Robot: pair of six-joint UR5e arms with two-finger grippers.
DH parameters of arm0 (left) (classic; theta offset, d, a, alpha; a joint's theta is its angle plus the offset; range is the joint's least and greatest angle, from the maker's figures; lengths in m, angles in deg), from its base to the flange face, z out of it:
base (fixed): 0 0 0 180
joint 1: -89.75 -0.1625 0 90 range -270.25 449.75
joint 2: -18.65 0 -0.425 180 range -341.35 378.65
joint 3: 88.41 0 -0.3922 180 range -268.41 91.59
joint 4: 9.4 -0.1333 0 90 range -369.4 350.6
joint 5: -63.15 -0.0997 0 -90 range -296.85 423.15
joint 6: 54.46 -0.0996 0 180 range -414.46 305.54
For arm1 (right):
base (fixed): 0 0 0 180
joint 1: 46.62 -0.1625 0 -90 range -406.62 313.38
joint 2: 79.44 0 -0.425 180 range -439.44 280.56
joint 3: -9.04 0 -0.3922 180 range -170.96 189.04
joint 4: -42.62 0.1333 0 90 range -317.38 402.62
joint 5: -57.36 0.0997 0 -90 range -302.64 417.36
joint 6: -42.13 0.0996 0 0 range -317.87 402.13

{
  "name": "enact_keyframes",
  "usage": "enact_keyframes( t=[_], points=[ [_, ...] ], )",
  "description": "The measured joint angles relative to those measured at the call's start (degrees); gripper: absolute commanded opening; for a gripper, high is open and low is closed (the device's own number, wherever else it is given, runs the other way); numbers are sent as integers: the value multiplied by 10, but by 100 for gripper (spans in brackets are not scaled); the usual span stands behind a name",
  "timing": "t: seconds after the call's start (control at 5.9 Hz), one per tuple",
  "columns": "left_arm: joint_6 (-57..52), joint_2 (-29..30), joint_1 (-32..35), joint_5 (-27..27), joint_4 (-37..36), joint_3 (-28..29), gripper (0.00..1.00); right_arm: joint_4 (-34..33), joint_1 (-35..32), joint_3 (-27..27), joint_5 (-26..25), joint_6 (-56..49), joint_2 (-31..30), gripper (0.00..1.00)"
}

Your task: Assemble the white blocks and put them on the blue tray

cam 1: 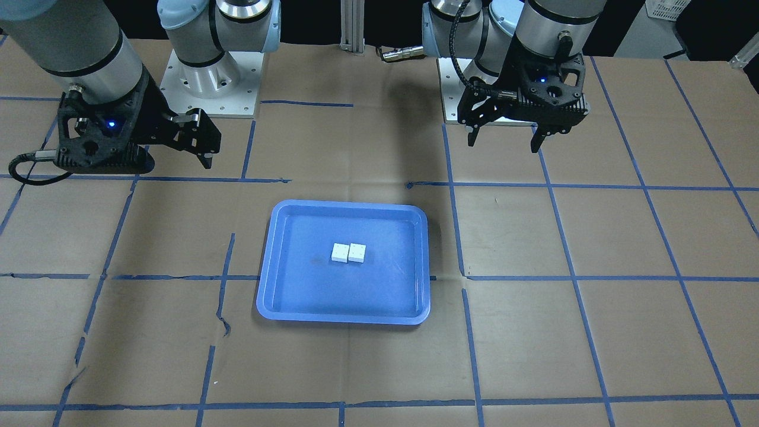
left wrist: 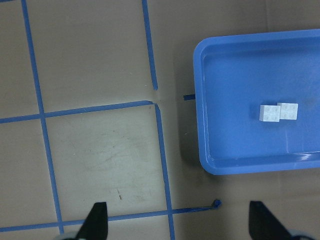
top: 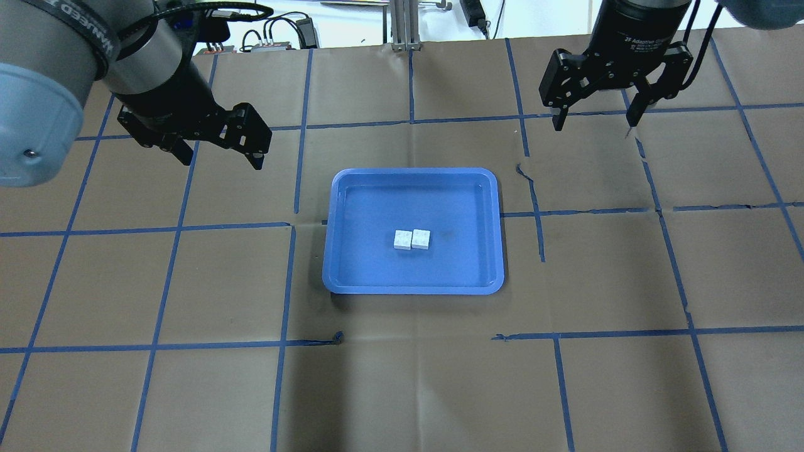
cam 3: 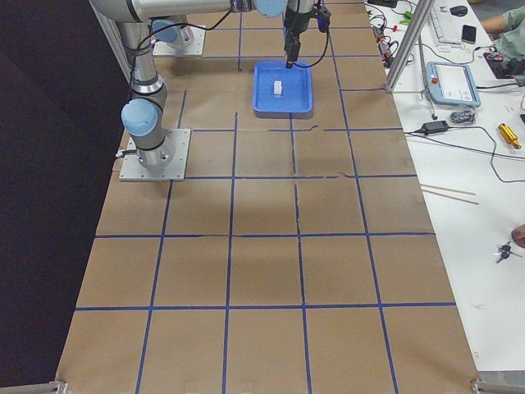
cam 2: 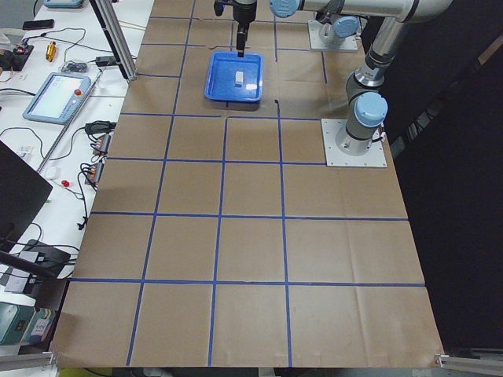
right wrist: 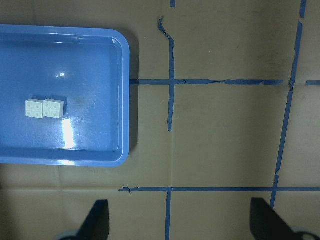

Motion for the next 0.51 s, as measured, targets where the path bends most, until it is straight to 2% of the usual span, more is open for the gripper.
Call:
enact_keyframes(
  t=[0.51],
  points=[
    [-1,-1,0,0,1,0,99,0,0,-18,2,1,-12,100]
  ],
)
